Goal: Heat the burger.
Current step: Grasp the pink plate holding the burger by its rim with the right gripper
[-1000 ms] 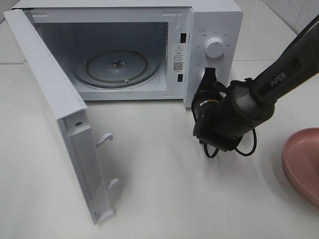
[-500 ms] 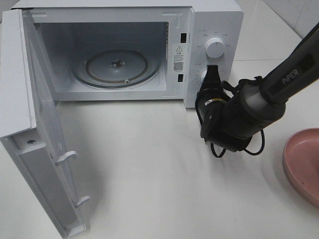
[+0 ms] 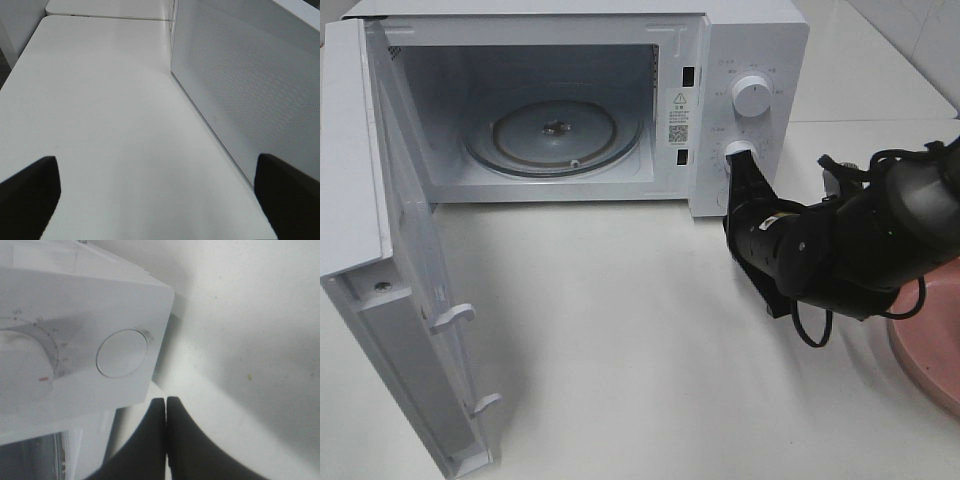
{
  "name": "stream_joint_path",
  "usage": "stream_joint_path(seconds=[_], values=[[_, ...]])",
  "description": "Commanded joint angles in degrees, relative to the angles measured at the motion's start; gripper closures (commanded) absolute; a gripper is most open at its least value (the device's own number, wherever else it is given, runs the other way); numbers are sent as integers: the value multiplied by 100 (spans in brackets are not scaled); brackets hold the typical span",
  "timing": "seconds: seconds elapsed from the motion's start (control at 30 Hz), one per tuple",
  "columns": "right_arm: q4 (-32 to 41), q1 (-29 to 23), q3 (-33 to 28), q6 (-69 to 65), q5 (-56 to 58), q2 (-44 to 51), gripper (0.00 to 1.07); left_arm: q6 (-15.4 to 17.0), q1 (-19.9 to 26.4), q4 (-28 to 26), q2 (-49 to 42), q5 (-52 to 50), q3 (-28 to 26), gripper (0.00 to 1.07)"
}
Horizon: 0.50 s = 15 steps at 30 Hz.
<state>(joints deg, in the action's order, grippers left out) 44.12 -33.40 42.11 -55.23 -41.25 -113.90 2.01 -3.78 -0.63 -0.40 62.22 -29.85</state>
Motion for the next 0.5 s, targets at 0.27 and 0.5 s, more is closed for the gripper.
stream_joint_path(seconds=[0.27, 0.5], values=[[-1060, 11, -567, 1467, 1180, 1071, 107, -6, 11, -34, -97, -86, 17, 9], [-1312, 223, -602, 3008, 2429, 1633, 107, -6, 11, -34, -97, -86, 17, 9]])
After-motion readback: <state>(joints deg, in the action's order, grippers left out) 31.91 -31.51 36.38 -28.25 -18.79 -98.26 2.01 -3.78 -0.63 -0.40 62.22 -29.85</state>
